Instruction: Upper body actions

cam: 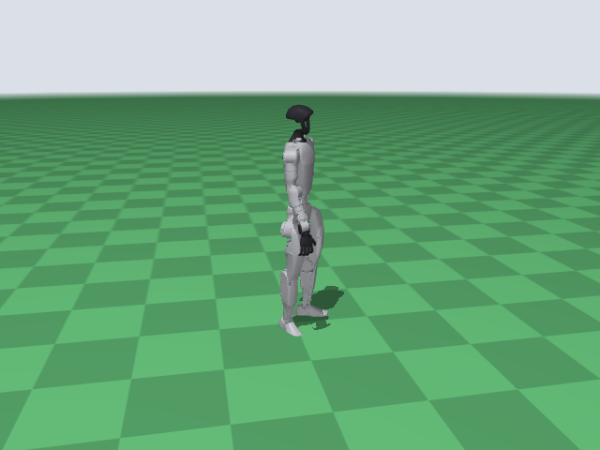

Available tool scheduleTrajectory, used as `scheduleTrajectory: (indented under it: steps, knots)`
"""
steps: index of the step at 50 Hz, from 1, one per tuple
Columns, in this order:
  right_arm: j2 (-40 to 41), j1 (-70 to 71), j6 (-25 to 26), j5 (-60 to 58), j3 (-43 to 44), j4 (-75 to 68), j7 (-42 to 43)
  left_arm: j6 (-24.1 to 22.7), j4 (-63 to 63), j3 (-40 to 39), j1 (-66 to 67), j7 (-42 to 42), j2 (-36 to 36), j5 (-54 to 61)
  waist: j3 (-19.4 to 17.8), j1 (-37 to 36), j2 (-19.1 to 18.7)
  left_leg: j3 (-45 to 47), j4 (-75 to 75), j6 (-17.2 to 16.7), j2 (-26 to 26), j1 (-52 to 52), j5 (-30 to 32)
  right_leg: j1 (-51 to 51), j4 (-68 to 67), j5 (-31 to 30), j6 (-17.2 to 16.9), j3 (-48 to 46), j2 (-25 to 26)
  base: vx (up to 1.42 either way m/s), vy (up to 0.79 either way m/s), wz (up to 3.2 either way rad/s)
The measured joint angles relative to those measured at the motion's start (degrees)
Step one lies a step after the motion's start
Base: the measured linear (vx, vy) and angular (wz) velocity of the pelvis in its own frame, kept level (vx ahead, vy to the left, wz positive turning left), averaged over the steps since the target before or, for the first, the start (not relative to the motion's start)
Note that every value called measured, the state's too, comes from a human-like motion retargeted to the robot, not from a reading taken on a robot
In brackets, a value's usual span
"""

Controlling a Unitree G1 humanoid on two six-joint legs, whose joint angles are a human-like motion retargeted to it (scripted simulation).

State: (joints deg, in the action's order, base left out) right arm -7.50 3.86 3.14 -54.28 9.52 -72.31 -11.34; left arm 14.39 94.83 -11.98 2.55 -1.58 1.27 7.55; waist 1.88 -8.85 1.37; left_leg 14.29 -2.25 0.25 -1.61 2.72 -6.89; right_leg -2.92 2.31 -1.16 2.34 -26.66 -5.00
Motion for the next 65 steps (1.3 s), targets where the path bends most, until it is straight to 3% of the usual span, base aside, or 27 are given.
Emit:
scheduleTrajectory:
  steps: [7,17,49,65]
  knots:
    - [-1.73,-1.48,3.91,-3.84,1.42,-8.86,4.39,-0.61,-3.04,3.1,-2.0,1.01,0.19,-3.24,1.05,1.37,-1.17,-0.28,-0.08,0.15,-0.2,1.43,0.11,1.2,0.11,-0.21,-0.15,-0.12,-0.28,-0.02,0.09,0.04]
    - [-4.32,-4.96,9.96,9.77,10.53,-18.51,7.66,-0.78,-5.76,2.83,-3.59,1.34,1.27,-2.03,0.97,1.82,-1.97,1.03,0.45,0.42,-0.33,1.49,0.02,2.16,0.17,-0.61,-0.2,1.21,-0.38,-0.01,0.04,-0.06]
    - [-0.33,-2.75,5.16,2.89,3.2,-8.14,2.27,-0.19,-5.02,2.33,-2.92,-0.46,0.37,-2.82,1.35,3.0,-0.99,3.75,1.71,1.03,-0.37,-0.4,-0.7,2.95,-0.29,-1.03,-0.23,3.89,-0.03,0.01,0.01,-0.04]
    - [-1.65,-4.04,6.6,3.34,5.14,-12.76,4.41,-0.08,-3.25,2.15,-2.51,-0.93,0.58,-3.21,1.42,3.21,-0.28,4.1,1.78,1.25,-0.38,-0.67,-0.77,2.9,-0.41,-1.08,-0.29,4.2,-0.02,0.0,0.0,0.0]
